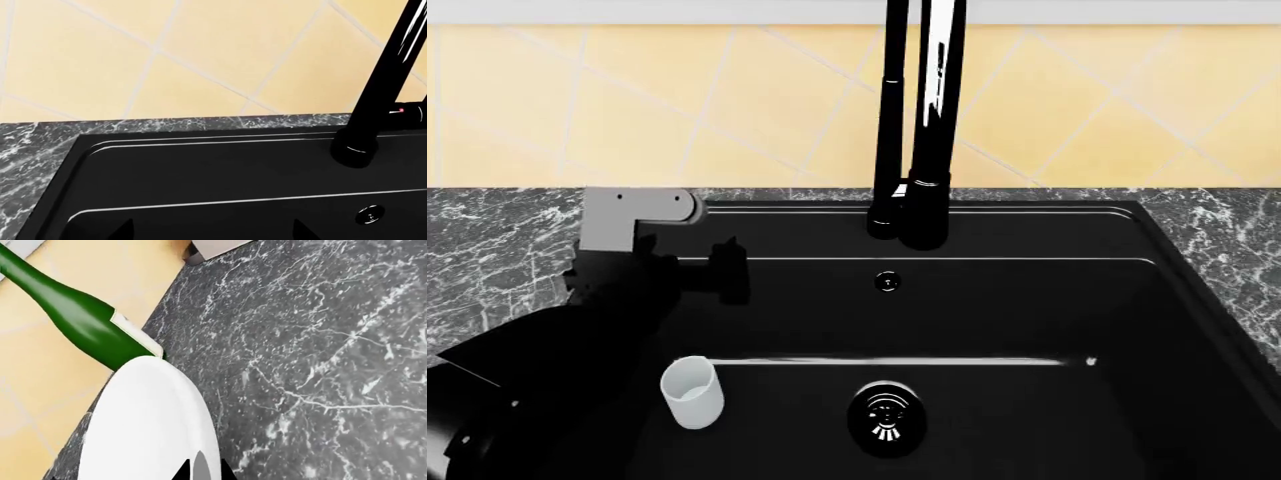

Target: Pick the cup and bowl from the sink and place them on the counter for drying.

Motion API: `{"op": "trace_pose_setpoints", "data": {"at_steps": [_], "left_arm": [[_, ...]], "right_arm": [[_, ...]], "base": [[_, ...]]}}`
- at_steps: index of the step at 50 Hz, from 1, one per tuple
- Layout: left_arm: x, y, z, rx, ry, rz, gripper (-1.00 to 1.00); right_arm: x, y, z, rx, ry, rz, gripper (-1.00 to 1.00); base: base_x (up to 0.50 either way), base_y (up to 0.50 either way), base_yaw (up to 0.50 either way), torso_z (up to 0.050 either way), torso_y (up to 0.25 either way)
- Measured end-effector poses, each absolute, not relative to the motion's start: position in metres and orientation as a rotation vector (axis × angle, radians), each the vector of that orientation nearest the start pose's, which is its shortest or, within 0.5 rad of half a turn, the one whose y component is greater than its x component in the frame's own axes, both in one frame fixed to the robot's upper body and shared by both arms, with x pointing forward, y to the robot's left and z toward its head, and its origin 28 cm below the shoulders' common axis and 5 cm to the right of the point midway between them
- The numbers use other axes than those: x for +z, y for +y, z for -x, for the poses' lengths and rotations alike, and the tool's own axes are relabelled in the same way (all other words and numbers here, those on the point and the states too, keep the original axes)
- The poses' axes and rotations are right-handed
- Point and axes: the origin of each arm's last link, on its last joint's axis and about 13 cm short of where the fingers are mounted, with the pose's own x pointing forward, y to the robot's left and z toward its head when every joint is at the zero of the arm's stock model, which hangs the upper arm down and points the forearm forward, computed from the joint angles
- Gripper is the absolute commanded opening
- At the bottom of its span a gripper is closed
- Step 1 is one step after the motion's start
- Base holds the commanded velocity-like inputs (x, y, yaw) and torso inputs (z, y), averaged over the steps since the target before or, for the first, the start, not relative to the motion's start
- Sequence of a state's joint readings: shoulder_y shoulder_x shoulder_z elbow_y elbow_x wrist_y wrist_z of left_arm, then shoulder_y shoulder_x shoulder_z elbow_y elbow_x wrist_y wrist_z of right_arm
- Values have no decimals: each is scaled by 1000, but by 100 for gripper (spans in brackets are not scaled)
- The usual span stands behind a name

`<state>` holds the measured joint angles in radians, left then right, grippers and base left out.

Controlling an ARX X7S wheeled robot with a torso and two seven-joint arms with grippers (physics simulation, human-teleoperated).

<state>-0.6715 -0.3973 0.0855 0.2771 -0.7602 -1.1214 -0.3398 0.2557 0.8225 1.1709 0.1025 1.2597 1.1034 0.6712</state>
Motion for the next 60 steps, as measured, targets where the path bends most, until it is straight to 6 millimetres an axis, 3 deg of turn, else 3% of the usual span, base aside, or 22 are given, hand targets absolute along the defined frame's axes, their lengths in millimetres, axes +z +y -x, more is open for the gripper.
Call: {"op": "trace_pose_setpoints", "data": {"at_steps": [22, 37, 38, 47, 60], "left_arm": [[175, 247, -283, -88, 270, 18, 100], [176, 247, -283, -86, 274, 14, 100], [176, 247, -283, -86, 274, 14, 100], [175, 247, -283, -85, 275, 15, 100], [176, 247, -283, -88, 273, 15, 100]], "right_arm": [[161, -384, -155, -1063, 105, -791, -100], [148, -389, -161, -1104, 108, -764, -100], [147, -389, -161, -1104, 107, -763, 100], [145, -388, -162, -1144, 112, -725, 100], [172, -385, -164, -1175, 47, -588, 100]], "base": [[0, 0, 0, 0, 0], [1, 0, 1, 0, 0], [0, -3, 0, 0, 0], [0, 0, 0, 0, 0], [0, 0, 0, 0, 0]]}}
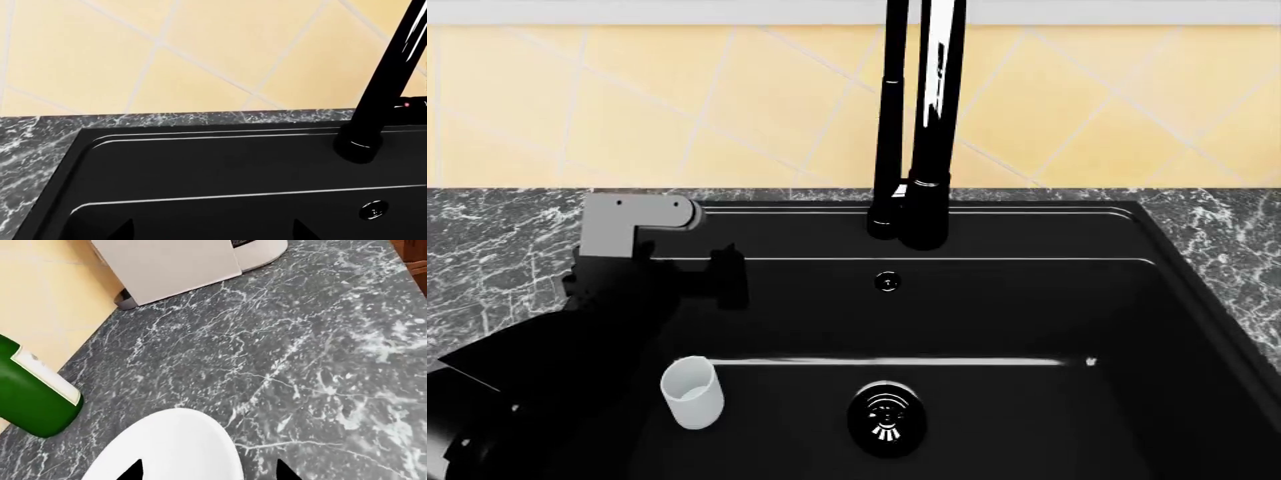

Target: Pick the cup and bowl from the sink and place them on the counter for drying.

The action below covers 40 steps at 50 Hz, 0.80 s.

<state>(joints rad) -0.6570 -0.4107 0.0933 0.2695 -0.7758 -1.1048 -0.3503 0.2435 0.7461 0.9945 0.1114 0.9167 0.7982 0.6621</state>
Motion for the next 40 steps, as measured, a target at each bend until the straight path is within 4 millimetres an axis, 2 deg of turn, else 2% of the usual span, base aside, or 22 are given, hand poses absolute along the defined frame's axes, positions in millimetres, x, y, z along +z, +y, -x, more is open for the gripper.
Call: {"op": "trace_pose_setpoints", "data": {"at_steps": [11, 23, 32, 40], "left_arm": [[175, 247, -282, -87, 275, 21, 100], [171, 247, -283, -90, 282, 29, 100], [170, 247, -282, -91, 286, 31, 100], [170, 246, -283, -93, 287, 29, 100]], "right_arm": [[207, -371, -180, -992, 26, -432, 100], [243, -335, -212, -649, 32, -234, 100], [255, -304, -234, -425, 73, -131, 100], [258, -280, -243, -269, 111, -15, 100]], "base": [[0, 0, 0, 0, 0], [0, 0, 0, 0, 0], [0, 0, 0, 0, 0], [0, 0, 0, 0, 0]]}}
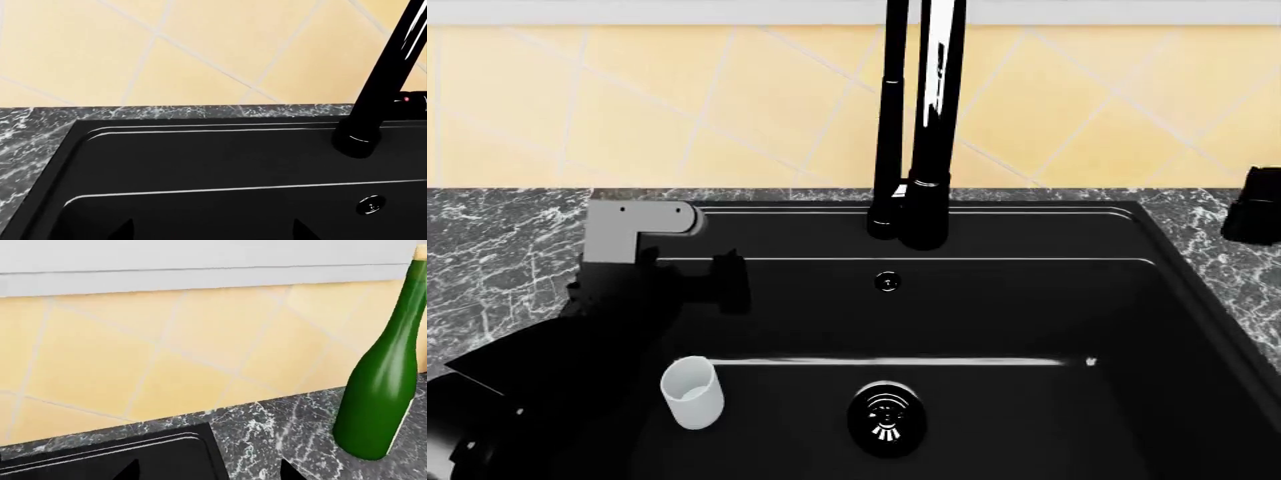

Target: Pick the cup and bowl from the sink and place them on the counter for drying.

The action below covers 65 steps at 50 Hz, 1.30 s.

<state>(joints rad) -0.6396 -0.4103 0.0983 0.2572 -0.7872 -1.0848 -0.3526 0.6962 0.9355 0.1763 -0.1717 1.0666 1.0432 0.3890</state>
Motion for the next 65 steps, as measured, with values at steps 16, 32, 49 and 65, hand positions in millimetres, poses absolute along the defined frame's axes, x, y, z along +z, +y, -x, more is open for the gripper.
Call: {"op": "trace_pose_setpoints", "data": {"at_steps": [16, 32, 49, 65], "left_arm": [[171, 245, -284, -99, 287, 23, 100], [172, 242, -283, -114, 304, 8, 100], [161, 227, -278, -48, 417, -54, 100], [131, 212, -290, 83, 493, -60, 100]], "right_arm": [[259, -244, -248, -10, 122, 216, 100], [257, -214, -251, 152, 147, 140, 100], [255, -198, -265, 153, 127, 96, 100], [252, -194, -266, 148, 126, 83, 100]], "base": [[0, 0, 0, 0, 0], [0, 0, 0, 0, 0], [0, 0, 0, 0, 0], [0, 0, 0, 0, 0]]}}
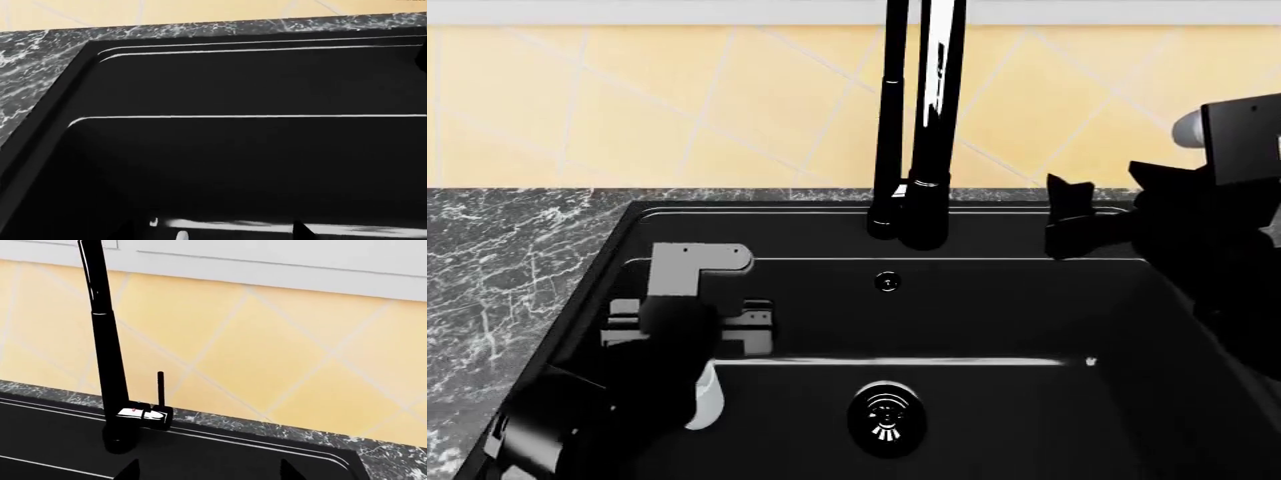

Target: Pick the cup and bowl from the sink and place them on the counter for drying.

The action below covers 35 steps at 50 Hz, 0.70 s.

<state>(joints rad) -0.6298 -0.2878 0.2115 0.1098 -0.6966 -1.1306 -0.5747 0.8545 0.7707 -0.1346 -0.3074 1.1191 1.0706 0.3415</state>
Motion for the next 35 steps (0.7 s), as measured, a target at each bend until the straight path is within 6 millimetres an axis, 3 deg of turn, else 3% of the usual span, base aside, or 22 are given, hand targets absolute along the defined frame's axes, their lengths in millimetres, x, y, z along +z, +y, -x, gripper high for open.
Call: {"op": "trace_pose_setpoints", "data": {"at_steps": [35], "left_arm": [[65, 217, -308, 276, 648, 0, 100]], "right_arm": [[246, -193, -264, 133, 142, 56, 100]], "base": [[0, 0, 0, 0, 0]]}}
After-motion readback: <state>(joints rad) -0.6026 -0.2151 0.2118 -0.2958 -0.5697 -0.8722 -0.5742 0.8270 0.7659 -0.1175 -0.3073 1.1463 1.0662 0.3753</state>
